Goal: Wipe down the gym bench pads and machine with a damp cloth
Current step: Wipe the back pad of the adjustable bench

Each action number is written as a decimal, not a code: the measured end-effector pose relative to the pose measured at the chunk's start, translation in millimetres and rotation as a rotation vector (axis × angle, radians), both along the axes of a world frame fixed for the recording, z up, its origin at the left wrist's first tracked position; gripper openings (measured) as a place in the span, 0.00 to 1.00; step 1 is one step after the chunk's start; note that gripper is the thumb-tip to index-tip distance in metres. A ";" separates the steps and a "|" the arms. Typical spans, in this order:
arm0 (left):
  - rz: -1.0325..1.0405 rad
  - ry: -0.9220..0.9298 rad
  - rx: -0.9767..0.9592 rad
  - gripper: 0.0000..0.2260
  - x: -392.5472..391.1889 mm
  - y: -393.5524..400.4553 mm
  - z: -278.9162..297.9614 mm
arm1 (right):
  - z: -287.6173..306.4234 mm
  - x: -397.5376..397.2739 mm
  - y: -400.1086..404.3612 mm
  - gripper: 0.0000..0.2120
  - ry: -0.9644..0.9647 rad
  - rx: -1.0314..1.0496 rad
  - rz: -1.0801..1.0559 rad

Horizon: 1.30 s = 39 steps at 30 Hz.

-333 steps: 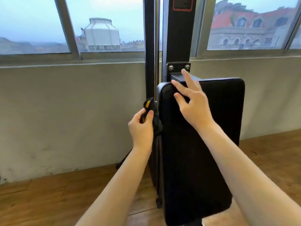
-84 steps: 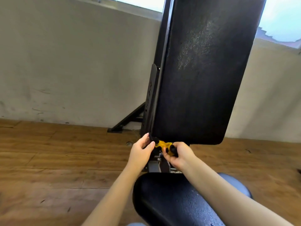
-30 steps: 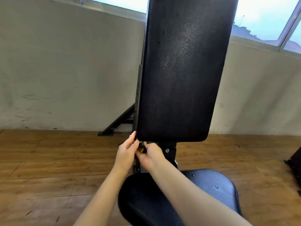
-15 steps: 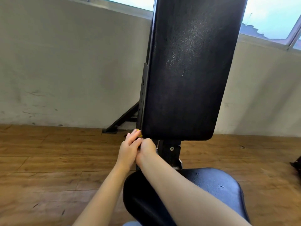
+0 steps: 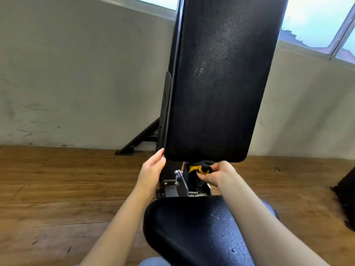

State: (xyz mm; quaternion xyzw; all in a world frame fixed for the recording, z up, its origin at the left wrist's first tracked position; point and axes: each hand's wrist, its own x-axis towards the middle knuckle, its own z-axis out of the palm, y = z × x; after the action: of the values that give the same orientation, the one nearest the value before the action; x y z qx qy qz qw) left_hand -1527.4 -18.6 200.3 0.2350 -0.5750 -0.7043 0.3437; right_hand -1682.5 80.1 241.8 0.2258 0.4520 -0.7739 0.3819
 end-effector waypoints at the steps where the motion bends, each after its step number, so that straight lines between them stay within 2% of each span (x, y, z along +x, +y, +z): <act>1: 0.000 -0.009 -0.013 0.21 -1.3 2.6 -0.2 | 2.3 -1.2 1.5 0.21 0.051 0.011 0.046; 3: 0.006 -0.020 -0.030 0.21 -2.5 4.4 -1.4 | 1.3 3.5 6.7 0.18 0.127 0.005 0.094; 6: 0.017 -0.019 -0.033 0.22 -1.4 5.0 -1.0 | -9.0 -2.2 10.4 0.21 0.192 0.010 0.102; 11: 0.022 -0.047 -0.033 0.21 3.3 5.9 0.5 | -17.4 -24.6 21.5 0.20 0.193 0.004 -0.273; 14: -0.008 -0.087 -0.068 0.21 6.9 4.2 -0.5 | -17.2 -43.4 32.5 0.17 0.165 -0.066 -0.410; 16: -0.028 -0.103 -0.091 0.22 8.4 3.5 -0.7 | -17.5 -58.6 36.3 0.19 0.159 -0.062 -0.470; 19: -0.042 -0.109 -0.103 0.22 8.8 2.2 0.5 | -21.3 -66.2 29.7 0.22 0.123 -0.074 -0.453; 23: -0.008 -0.101 -0.112 0.22 5.3 4.9 2.0 | -37.0 -33.6 7.6 0.10 0.082 -0.219 -0.347; 25: -0.006 -0.090 -0.098 0.22 3.5 7.4 1.9 | -38.8 -24.3 4.1 0.13 0.048 -0.259 -0.298; 28: -0.015 -0.098 -0.111 0.23 3.0 8.0 -0.8 | -28.6 -52.4 21.9 0.16 0.048 -0.219 -0.341; 30: -0.016 -0.110 -0.130 0.23 3.6 7.0 -2.2 | -18.6 -81.2 42.7 0.09 0.054 -0.182 -0.421; 32: -0.021 -0.118 -0.140 0.23 4.2 6.2 -1.9 | -6.3 -100.7 59.4 0.03 0.168 -0.201 -0.479; 34: -0.027 -0.120 -0.159 0.23 3.9 5.9 -1.4 | 3.0 -114.7 64.8 0.07 0.282 -0.290 -0.512; 35: -0.030 -0.121 -0.170 0.23 3.4 6.2 -1.2 | 7.7 -115.3 62.3 0.07 0.350 -0.311 -0.455; 36: -0.031 -0.120 -0.176 0.23 3.0 6.1 -1.3 | 10.5 -114.5 57.7 0.06 0.429 -0.275 -0.358; 38: -0.025 -0.112 -0.172 0.23 2.1 5.2 -2.3 | 14.6 -109.4 47.5 0.02 0.582 -0.049 -0.175; 39: -0.021 -0.109 -0.171 0.23 1.8 5.0 -2.7 | 15.7 -104.9 42.9 0.05 0.623 0.058 -0.116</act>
State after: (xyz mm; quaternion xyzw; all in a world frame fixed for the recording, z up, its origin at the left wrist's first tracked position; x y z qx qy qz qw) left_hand -1525.5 -13.6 197.6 0.2367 -0.6533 -0.6423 0.3235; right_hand -1787.3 123.0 257.5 0.0144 0.5555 -0.8131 0.1736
